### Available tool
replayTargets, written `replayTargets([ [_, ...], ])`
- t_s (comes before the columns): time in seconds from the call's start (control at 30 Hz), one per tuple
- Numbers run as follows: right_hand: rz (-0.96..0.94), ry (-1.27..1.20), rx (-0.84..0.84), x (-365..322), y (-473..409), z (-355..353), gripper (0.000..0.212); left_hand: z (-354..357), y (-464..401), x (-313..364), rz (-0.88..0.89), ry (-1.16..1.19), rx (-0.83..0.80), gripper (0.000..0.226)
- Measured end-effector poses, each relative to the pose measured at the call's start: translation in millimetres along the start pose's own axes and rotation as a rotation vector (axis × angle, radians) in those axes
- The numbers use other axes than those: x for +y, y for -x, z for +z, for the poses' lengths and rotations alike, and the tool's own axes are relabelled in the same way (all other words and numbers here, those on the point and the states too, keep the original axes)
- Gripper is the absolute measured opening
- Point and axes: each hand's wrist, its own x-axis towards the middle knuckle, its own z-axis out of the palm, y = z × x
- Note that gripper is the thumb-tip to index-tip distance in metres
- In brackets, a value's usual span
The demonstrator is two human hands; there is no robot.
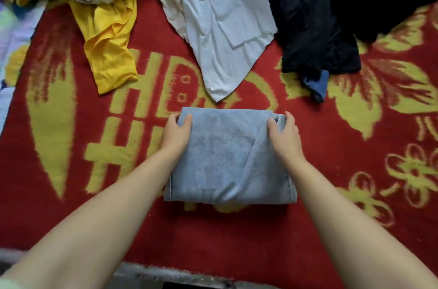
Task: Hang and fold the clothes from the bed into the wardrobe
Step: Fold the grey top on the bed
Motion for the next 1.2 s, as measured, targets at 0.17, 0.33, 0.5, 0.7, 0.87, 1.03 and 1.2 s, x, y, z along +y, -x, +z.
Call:
replayTargets([
  [0.17, -0.165, 0.315, 0.246, 26, 27, 27, 0.057, 11, 12, -32, 0.126, -0.176, 0.156, 0.037],
  [0.33, -0.180, 0.315, 0.191, 48, 6, 17, 0.026, 13, -2, -34, 0.200, -0.174, 0.243, 0.018],
  [0.5, -0.184, 0.286, 0.272, 49, 6, 10, 0.020, 7, -10, -38, 0.208, -0.311, 0.247, 0.027],
  [0.7, -0.279, 0.450, 0.155, 14, -14, 6, 0.042, 6, -17, -5, 0.280, -0.236, 0.157, 0.037],
  [0.87, -0.279, 0.512, 0.188, 42, -19, 1, 0.035, 6, -27, -12, 0.213, -0.263, 0.218, 0.038],
  [1.03, -0.145, -0.006, 0.231, 53, -3, 6, 0.035, -4, -22, -29, 0.089, -0.108, 0.242, 0.037],
  [1.2, 0.047, 0.274, 0.123, 85, 46, 18, 0.035, -3, 44, -77, 0.060, -0.196, 0.182, 0.038],
])
